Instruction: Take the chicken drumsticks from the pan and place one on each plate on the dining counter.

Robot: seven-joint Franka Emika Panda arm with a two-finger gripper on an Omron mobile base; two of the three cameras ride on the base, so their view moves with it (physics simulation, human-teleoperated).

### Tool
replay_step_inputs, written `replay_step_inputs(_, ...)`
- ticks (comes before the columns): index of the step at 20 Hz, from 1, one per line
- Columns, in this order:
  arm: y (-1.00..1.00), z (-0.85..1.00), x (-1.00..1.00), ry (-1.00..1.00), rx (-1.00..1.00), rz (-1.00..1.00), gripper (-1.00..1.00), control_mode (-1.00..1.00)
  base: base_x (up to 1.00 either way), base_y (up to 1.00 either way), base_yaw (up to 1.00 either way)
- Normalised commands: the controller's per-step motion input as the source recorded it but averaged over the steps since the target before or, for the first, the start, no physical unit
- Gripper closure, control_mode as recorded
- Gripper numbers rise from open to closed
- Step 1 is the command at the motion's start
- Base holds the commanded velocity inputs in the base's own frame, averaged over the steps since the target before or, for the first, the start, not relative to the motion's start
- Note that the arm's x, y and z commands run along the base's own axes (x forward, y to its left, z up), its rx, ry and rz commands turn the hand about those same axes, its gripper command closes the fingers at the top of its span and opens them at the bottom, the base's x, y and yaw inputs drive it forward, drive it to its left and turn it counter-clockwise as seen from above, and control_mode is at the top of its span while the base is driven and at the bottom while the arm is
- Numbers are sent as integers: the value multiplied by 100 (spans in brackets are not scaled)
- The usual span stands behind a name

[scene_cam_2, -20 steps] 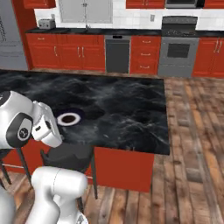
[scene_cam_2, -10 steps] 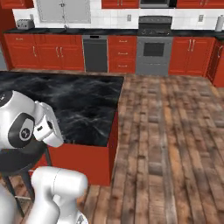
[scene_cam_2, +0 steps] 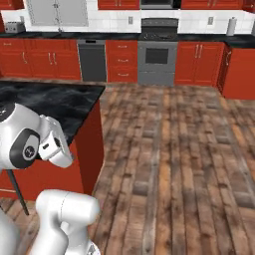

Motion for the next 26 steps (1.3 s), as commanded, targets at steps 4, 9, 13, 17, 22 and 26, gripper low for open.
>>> replay_step_inputs(4,0,0,0,0,0,0,-100,100,64,-100,4)
replay_step_inputs(9,0,0,0,0,0,0,-100,100,99,-97,4)
replay_step_inputs(13,0,0,0,0,0,0,-100,100,100,-81,2)
replay_step_inputs(17,0,0,0,0,0,0,-100,100,100,-44,1)
replay_step_inputs(22,0,0,0,0,0,0,-100,100,100,0,9)
replay_step_inputs(26,0,0,0,0,0,0,-100,100,100,15,1)
